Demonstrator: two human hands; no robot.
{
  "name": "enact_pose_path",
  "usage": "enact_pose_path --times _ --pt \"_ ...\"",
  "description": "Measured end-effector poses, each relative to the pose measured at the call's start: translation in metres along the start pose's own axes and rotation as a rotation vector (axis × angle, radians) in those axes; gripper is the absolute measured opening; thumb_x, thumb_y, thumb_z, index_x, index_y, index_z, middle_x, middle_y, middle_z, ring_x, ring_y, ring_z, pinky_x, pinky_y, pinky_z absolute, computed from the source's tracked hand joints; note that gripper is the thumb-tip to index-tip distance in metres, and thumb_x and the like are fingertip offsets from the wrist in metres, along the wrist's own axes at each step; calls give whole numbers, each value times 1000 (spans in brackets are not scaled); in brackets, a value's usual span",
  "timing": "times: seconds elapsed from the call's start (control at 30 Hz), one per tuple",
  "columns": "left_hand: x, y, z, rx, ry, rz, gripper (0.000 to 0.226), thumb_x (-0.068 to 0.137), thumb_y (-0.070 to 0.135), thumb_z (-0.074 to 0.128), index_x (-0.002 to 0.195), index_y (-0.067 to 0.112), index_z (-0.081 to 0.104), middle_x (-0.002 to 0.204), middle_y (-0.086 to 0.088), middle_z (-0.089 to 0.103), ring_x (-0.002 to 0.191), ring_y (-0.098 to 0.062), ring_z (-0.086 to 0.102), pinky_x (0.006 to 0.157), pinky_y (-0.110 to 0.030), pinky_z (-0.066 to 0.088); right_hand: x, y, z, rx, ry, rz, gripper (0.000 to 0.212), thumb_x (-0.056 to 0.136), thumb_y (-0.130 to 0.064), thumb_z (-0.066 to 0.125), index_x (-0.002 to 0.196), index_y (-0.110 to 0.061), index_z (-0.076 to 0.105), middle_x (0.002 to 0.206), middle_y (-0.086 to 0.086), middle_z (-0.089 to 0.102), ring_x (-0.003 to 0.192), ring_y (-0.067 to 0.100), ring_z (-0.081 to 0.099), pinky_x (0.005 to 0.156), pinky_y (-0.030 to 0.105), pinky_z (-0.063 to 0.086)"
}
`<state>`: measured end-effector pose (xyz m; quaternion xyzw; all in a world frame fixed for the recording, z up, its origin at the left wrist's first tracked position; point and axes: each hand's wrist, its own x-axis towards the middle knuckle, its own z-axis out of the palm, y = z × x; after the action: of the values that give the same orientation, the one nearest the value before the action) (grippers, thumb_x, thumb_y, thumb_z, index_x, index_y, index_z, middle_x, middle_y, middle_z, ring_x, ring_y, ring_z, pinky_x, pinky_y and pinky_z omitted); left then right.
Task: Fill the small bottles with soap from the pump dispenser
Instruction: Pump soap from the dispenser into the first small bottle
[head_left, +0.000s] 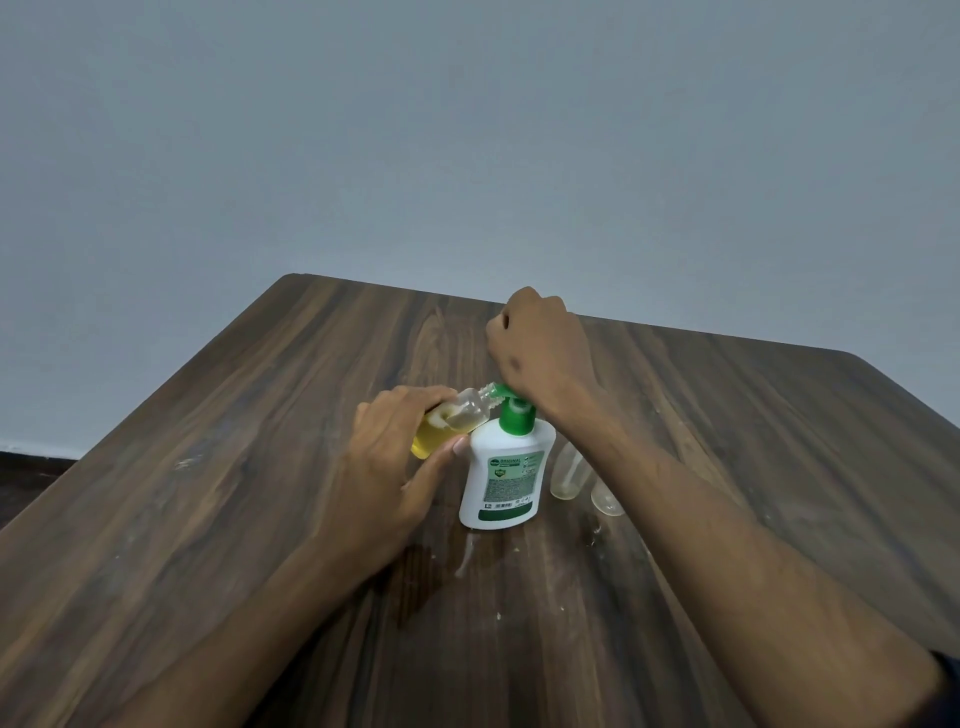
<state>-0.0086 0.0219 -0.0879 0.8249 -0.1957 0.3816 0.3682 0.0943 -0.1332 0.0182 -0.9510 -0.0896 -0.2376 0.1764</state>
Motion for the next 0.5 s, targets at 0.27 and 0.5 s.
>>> enact_pose_path --times 0.27,0.5 --pt "1 -1 1 0 -5 -2 30 98 26 69 126 16 64 117 5 68 105 -15 62 88 -44 47 0 2 1 -10 35 -11 32 94 -16 45 63 -14 34 58 2 42 49 22 35 52 33 25" --pt "0 -3 2 8 7 8 30 97 25 72 125 15 65 116 4 68 104 -16 63 86 -44 47 3 2 5 -8 41 -3 30 93 -16 44 64 -12 37 59 4 44 50 24 38 50 32 23"
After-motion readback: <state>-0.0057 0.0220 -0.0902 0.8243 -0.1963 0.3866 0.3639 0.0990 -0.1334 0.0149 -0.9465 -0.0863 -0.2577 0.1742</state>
